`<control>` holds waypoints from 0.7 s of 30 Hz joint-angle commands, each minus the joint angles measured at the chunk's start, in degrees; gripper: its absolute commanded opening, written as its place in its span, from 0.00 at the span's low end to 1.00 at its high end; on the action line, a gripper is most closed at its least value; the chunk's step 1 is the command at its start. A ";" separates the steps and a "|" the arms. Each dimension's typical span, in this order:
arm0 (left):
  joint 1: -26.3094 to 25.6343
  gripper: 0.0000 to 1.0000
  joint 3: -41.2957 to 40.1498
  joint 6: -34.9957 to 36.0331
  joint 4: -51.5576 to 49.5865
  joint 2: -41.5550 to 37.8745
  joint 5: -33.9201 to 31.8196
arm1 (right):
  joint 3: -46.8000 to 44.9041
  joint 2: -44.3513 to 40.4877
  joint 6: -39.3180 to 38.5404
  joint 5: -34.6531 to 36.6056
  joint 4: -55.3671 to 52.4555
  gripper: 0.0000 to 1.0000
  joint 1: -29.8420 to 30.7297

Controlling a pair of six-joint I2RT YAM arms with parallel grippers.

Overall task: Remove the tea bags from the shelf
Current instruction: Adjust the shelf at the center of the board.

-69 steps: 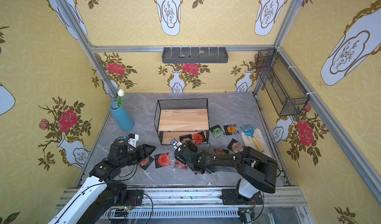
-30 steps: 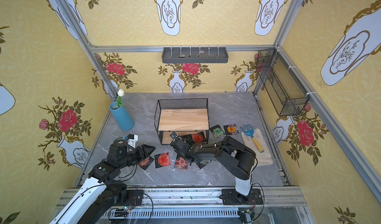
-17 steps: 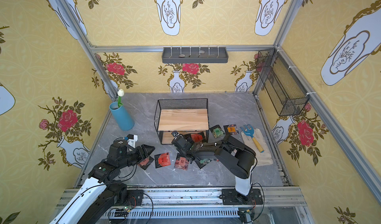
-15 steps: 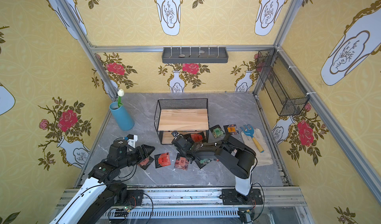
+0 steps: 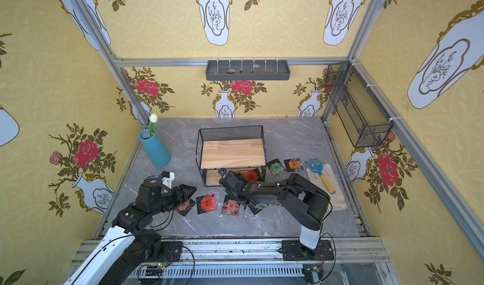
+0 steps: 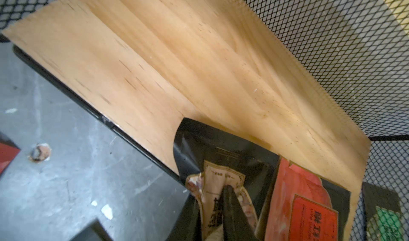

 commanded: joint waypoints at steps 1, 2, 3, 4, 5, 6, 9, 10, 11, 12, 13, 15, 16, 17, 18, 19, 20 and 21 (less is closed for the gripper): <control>0.01 0.70 0.19 0.42 0.80 -0.06 -0.37 | -0.31 -1.61 0.17 -0.33 2.33 0.22 0.80; 0.05 0.70 0.20 0.43 0.80 0.03 -0.41 | -0.48 -1.93 -0.18 -0.07 2.62 0.22 1.00; 0.01 0.70 0.25 0.46 0.79 0.03 -0.43 | -0.59 -2.29 -0.43 0.07 2.68 0.22 1.24; 0.01 0.70 0.26 0.46 0.80 0.03 -0.44 | -0.54 -2.55 -0.60 0.08 2.67 0.22 1.36; 0.01 0.70 0.16 0.45 0.80 0.12 -0.43 | -0.58 -2.75 -0.78 0.17 2.69 0.22 1.53; 0.03 0.71 0.24 0.49 0.80 0.18 -0.40 | -0.63 -2.98 -0.95 0.42 2.70 0.23 1.70; 0.00 0.71 0.27 0.47 0.89 0.24 -0.44 | -1.00 -3.35 -1.31 0.25 3.44 0.24 1.82; 0.00 0.71 0.20 0.46 0.96 0.29 -0.38 | -0.92 -3.15 -1.41 0.25 3.42 0.25 1.73; 0.01 0.71 0.16 0.46 1.06 0.29 -0.44 | -0.87 -2.97 -1.48 0.38 3.60 0.25 1.73; 0.01 0.70 0.28 0.51 0.98 0.38 -0.37 | -0.74 -2.62 -1.49 0.44 3.60 0.25 1.73; 0.01 0.70 0.25 0.51 0.97 0.38 -0.42 | -0.73 -2.25 -1.46 0.66 3.86 0.25 1.65; 0.01 0.70 0.16 0.49 0.99 0.38 -0.34 | -0.43 -1.43 -1.25 0.51 4.00 0.25 1.30; 0.01 0.70 0.16 0.46 0.97 0.38 -0.42 | -0.32 -1.05 -1.09 0.64 4.20 0.25 1.09; 0.01 0.70 0.09 0.45 0.89 0.38 -0.37 | -0.06 -0.61 -0.84 0.71 4.15 0.25 0.81; -0.01 0.70 0.11 0.46 0.93 0.38 -0.30 | 0.16 -0.25 -0.51 0.89 4.25 0.25 0.42; 0.01 0.70 0.09 0.46 0.84 0.38 -0.34 | 0.29 0.01 -0.29 0.95 4.41 0.25 0.17; 0.01 0.70 0.09 0.49 0.75 0.31 -0.33 | 0.53 0.19 -0.23 0.95 4.57 0.24 -0.09; 0.01 0.70 0.08 0.54 0.71 0.25 -0.27 | 0.77 0.58 0.11 1.21 4.61 0.25 -0.41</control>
